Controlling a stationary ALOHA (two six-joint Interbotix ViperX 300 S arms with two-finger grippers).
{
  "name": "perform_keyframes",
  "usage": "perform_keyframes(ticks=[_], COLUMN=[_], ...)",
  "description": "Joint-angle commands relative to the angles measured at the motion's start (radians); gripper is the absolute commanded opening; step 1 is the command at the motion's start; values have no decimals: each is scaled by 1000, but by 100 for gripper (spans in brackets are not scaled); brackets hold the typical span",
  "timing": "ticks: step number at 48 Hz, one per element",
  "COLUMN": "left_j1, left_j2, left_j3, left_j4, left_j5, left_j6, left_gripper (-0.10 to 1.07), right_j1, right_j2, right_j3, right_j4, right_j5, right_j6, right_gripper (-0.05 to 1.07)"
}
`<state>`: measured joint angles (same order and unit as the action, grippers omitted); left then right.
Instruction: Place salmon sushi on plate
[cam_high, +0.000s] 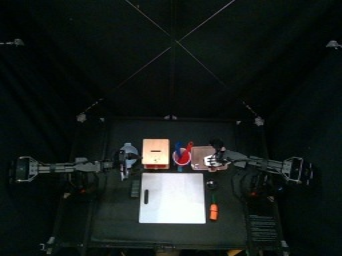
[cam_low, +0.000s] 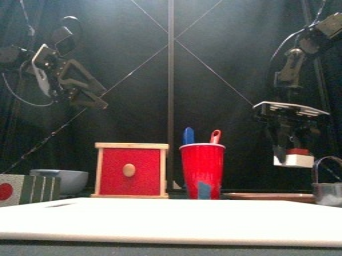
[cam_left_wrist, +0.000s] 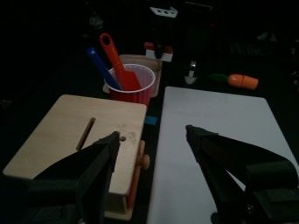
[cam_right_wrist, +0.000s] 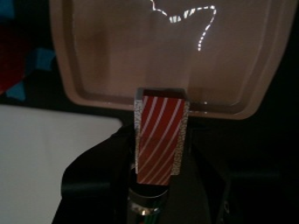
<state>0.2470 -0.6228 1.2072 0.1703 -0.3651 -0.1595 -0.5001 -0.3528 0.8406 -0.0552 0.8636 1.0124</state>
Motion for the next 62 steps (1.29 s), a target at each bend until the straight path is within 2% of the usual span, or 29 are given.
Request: perform_keyframes(ticks=[1,7,14,30,43,47,57,62], left_j1=[6,6,6,6,6,6,6,6], left_j2=[2,2,2,2,2,2,2,2], left_j3=[-35,-35,-37,-41,-43,-41,-41,-43], left_j4=[-5,-12,-17,-23,-26,-28,-37,-37], left_j5=[-11,-11,-11,-11,-11,-11,-11,-11], left_j6=[-2,-2,-2,0,-2,-2,-2,-2], left_gripper=[94,94,94,94,94,94,94,94], right_j1=[-86,-186,-256,-273,-295,-298,-296,-296], right_j2=[-21,0,40,114,124,123,123,117], right_j3=[-3,-2,8,61,74,72,69,64], right_j4=[28,35,15,8,-12,-8,-14,-17], right_j5=[2,-3,-9,-123,-146,-146,-146,-147], right_j6=[-78,-176,-241,-268,-267,-267,-264,-262], right_gripper=[69,69,69,70,71,74,95,99])
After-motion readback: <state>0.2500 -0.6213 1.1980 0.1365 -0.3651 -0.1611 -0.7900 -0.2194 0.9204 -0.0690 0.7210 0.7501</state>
